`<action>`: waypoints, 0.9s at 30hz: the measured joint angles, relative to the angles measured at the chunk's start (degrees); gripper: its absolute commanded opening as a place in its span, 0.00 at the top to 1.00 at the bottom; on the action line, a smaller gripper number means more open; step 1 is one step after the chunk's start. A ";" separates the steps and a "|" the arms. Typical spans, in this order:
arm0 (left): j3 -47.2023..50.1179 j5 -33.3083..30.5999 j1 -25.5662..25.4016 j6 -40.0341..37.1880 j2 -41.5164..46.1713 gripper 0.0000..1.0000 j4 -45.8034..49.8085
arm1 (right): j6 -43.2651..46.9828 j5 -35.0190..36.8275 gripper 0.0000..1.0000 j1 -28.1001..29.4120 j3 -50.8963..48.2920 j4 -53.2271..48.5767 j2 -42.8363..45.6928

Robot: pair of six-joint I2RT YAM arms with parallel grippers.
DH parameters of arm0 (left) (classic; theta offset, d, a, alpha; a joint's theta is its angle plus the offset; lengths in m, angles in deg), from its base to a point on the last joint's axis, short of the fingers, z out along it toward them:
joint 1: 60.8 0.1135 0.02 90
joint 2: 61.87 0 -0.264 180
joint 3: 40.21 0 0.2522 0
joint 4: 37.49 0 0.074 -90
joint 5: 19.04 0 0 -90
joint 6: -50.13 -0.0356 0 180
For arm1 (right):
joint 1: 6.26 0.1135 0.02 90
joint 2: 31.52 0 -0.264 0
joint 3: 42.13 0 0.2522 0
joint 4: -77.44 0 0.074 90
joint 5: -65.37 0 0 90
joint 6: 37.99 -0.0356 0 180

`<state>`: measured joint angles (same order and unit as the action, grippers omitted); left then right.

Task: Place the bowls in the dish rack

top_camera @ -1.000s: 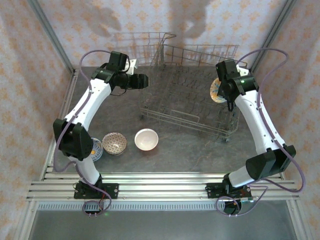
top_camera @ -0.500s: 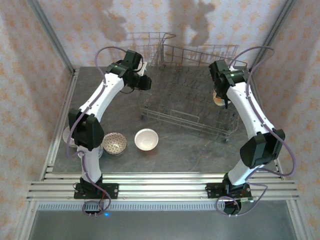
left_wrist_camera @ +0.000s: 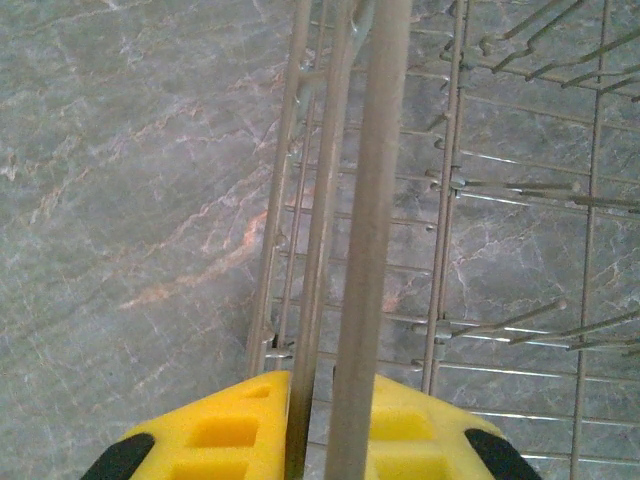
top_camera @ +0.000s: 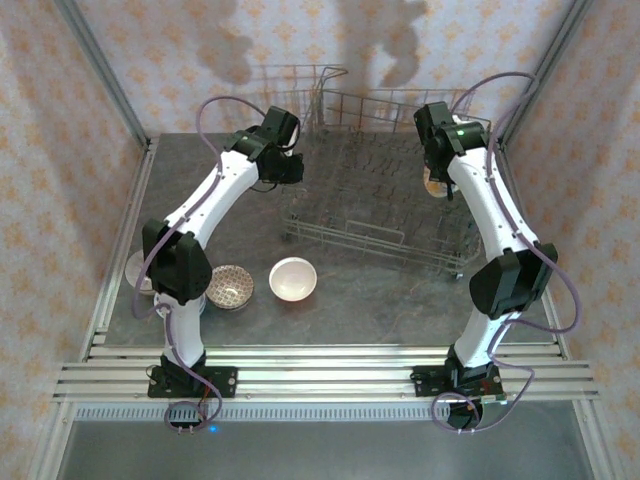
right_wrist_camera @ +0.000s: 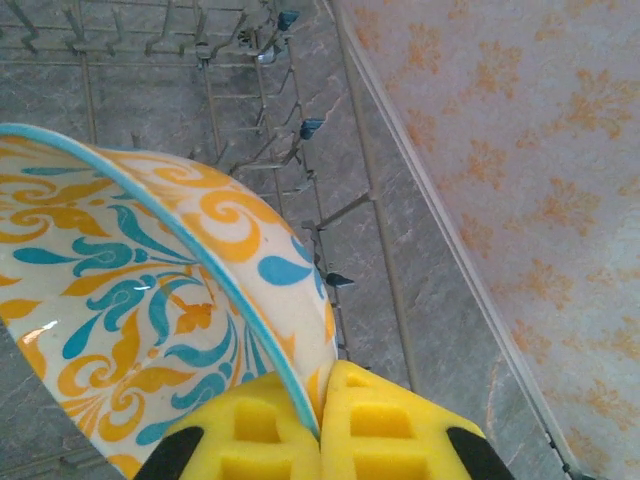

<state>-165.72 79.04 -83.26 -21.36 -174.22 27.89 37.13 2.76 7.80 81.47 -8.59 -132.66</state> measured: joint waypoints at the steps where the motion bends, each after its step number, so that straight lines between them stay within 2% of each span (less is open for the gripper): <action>1: 1.18 -0.55 -0.46 1.42 0.79 1.00 -0.24 | 0.46 0.35 1.00 0.00 -0.02 -0.24 0.00; 10: 11.26 -5.31 -4.63 14.14 8.00 1.00 -4.09 | 3.32 3.13 1.00 -0.35 -3.10 -0.92 0.07; 15: 14.82 -6.43 -5.90 18.12 10.64 0.99 -5.11 | 3.80 4.52 1.00 -0.42 -3.69 -1.05 0.07; 16: 15.13 -6.64 -6.03 18.47 10.78 0.89 -5.31 | 4.09 5.25 1.00 -0.39 -3.69 -1.05 0.07; 18: 15.58 -6.71 -6.12 18.97 11.15 0.84 -5.68 | 4.44 6.62 1.00 -0.39 -3.69 -1.05 0.07; 19: 15.93 -6.67 -6.14 19.45 11.41 0.78 -6.08 | 4.70 7.63 1.00 -0.42 -3.69 -1.05 0.07; 22: 17.22 -5.73 -6.19 21.20 12.37 0.49 -8.09 | 5.62 10.86 1.00 -0.42 -3.78 -1.01 0.07; 24: 17.18 -5.44 -6.56 21.49 12.39 0.40 -9.51 | 6.03 12.79 1.00 -0.42 -3.78 -1.05 0.07; 27: 16.98 -5.25 -6.69 20.24 12.59 0.35 -10.49 | 6.01 15.56 1.00 -0.42 -3.78 -1.44 0.04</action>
<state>-148.73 73.79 -89.94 -1.13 -161.63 17.40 43.14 18.33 7.39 77.69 -10.03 -132.62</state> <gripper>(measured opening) 0.625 0.042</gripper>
